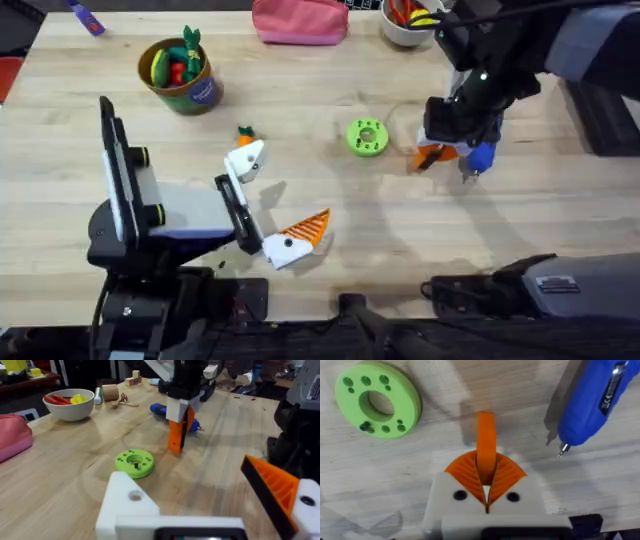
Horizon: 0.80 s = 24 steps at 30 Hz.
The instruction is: Pick up the gripper from the table and insert it into the empty holder that is missing its gripper. Then pick up a screw, insert it into the mounting hole, and use the screwdriver to tighten it. Finally, clean up the table by picking up the vegetable and placing it into the bucket.
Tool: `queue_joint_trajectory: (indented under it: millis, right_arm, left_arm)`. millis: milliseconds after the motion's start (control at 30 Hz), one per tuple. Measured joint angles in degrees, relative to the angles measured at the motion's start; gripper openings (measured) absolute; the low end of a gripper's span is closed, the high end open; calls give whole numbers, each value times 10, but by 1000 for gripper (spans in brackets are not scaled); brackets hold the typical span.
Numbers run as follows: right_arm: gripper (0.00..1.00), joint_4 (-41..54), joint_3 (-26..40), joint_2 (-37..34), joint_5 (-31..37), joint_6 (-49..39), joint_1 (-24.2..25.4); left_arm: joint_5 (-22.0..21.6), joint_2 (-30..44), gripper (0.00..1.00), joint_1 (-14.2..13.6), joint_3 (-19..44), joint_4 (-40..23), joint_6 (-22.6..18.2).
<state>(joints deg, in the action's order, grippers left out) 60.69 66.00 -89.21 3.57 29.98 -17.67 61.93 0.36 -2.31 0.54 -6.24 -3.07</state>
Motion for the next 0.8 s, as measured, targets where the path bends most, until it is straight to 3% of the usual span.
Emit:
queue_joint_trajectory:
  millis: [200,567,800]
  right_arm:
    - [10,-8,0,37,-24,0,0]
    - [9,-139,-5,255,-118,2,-22]
    - [9,-290,-101,375,-225,4,-23]
  left_arm:
    - [0,0,986,0,0,0,0]
    - [0,0,986,0,0,0,0]
    - [0,0,986,0,0,0,0]
